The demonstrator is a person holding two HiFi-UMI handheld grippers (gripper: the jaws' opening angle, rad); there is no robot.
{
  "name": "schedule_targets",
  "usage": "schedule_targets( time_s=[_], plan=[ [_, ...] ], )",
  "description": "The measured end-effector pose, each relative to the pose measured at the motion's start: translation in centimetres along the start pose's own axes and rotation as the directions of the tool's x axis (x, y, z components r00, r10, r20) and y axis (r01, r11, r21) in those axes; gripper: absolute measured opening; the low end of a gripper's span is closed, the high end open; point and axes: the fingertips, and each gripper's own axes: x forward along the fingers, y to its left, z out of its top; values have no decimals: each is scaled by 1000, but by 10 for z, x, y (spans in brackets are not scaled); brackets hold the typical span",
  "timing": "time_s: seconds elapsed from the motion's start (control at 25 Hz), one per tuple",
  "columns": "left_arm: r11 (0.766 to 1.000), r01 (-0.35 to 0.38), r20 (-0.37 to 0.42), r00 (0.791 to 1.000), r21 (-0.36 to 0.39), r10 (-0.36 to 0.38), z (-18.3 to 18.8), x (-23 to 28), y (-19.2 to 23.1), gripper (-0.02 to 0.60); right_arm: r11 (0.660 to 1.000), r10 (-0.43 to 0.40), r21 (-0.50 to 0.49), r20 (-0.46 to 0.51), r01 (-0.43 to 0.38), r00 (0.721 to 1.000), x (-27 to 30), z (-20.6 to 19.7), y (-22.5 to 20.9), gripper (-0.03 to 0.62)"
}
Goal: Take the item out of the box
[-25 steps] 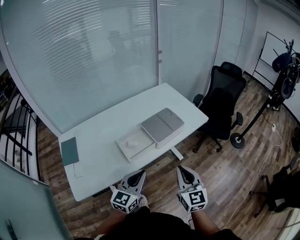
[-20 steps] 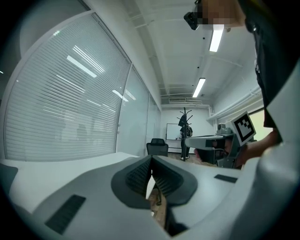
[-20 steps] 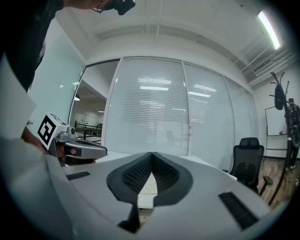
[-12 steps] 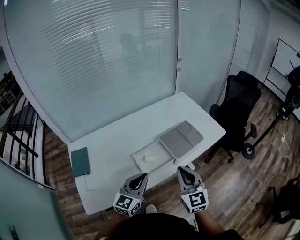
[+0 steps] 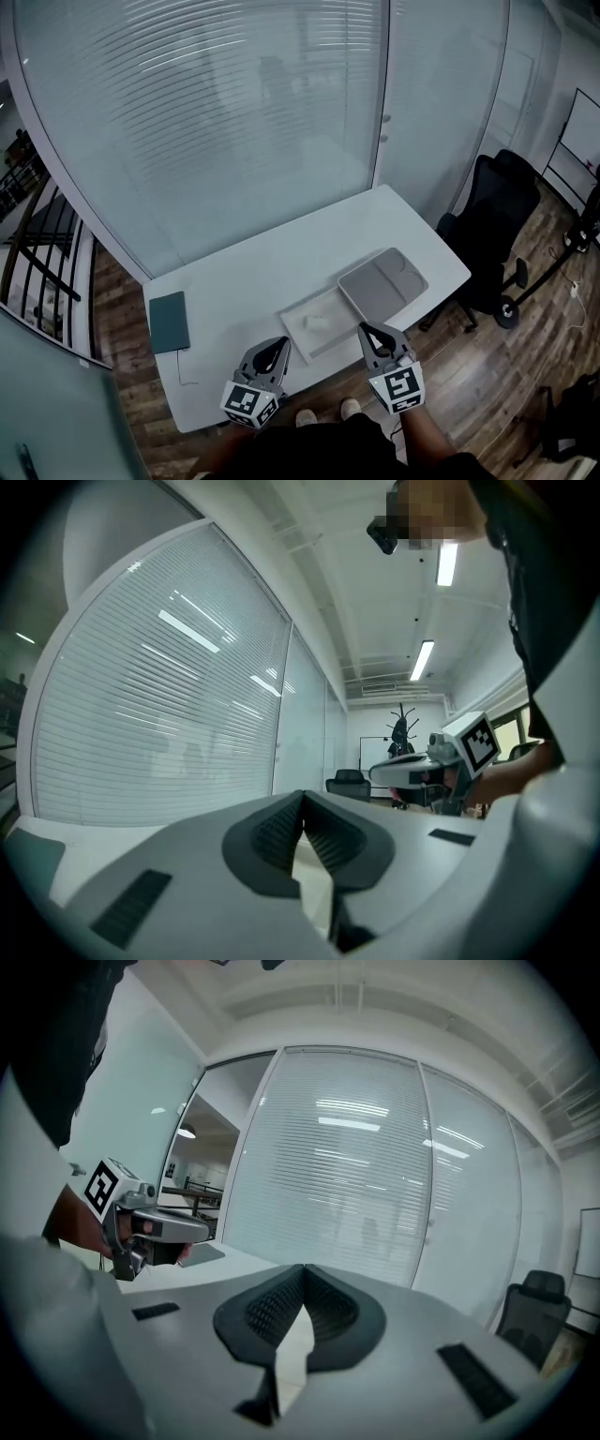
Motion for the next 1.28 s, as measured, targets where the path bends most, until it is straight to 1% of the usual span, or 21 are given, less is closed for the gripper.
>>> schedule_targets(
  time_s=[0.2,0.32,0.44,0.6,0.68,0.8,0.88,1.0,1.08,1.16,1.2,1.28],
  plan=[
    [1000,-21,-11,1000,-21,21,-3,23,2,11,996,79,-43,-34,-81,996,16,5,-5,6],
    [998,-62,-26,998,-25,61,-7,30,10,11,992,127,-18,-49,-128,991,34,-9,-9,6],
    [993,-113,-33,993,-27,112,-7,33,20,11,979,201,-22,-78,-203,976,54,-14,-11,6],
    [987,-157,-48,987,-36,156,-12,40,27,11,962,269,-9,-100,-271,958,78,-30,-14,6],
    [983,-178,-58,983,-44,175,-17,42,30,11,956,289,-5,-133,-293,948,86,-38,-18,7],
    [974,-217,-65,975,-68,212,-25,41,37,11,953,300,21,-172,-301,938,95,-57,-27,8],
    [968,-240,-72,969,-73,235,-28,38,43,11,945,325,23,-186,-327,927,101,-62,-26,37],
    [960,-269,-82,961,-73,263,-31,35,49,11,926,370,0,-208,-378,905,111,-66,-20,126],
    [956,-284,-88,957,-75,277,-33,33,51,11,913,396,-8,-228,-409,889,116,-69,-15,171],
    [953,-292,-92,954,-79,285,-35,31,54,11,898,425,0,-257,-440,868,122,-76,-8,224],
    [952,-296,-93,953,-81,289,-36,30,55,11,889,441,5,-276,-457,854,124,-80,-4,261],
    [949,-304,-94,950,-85,296,-38,30,57,11,872,466,8,-317,-489,826,128,-89,3,303]
  ],
)
